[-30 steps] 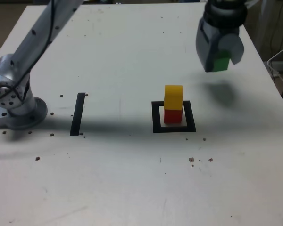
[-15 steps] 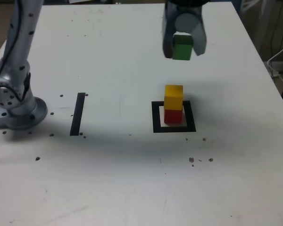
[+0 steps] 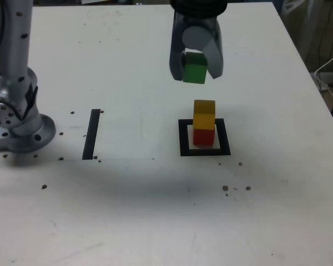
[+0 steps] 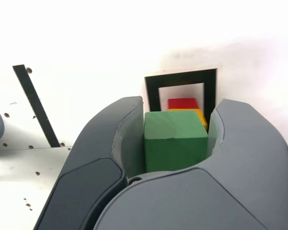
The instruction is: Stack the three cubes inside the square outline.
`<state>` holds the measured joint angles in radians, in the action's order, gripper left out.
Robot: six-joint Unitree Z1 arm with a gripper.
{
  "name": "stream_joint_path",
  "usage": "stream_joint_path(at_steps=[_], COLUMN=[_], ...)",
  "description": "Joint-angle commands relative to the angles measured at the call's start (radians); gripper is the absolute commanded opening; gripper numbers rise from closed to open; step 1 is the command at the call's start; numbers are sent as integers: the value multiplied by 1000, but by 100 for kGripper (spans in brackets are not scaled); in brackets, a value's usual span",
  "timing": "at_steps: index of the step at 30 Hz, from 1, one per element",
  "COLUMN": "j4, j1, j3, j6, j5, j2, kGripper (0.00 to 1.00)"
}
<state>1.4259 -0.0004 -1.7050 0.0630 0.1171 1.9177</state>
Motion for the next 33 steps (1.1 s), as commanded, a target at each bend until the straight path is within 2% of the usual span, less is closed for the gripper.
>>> stream_joint_path(at_steps=[1,12,33], j4=[-26,-156,-208], j1=[-11,-57,-98], j3=[30,146,153], j6=[-9,-83,-130], j5=[-7,-14,-12], j2=[-17,-54,-15], kGripper=[28,28,28])
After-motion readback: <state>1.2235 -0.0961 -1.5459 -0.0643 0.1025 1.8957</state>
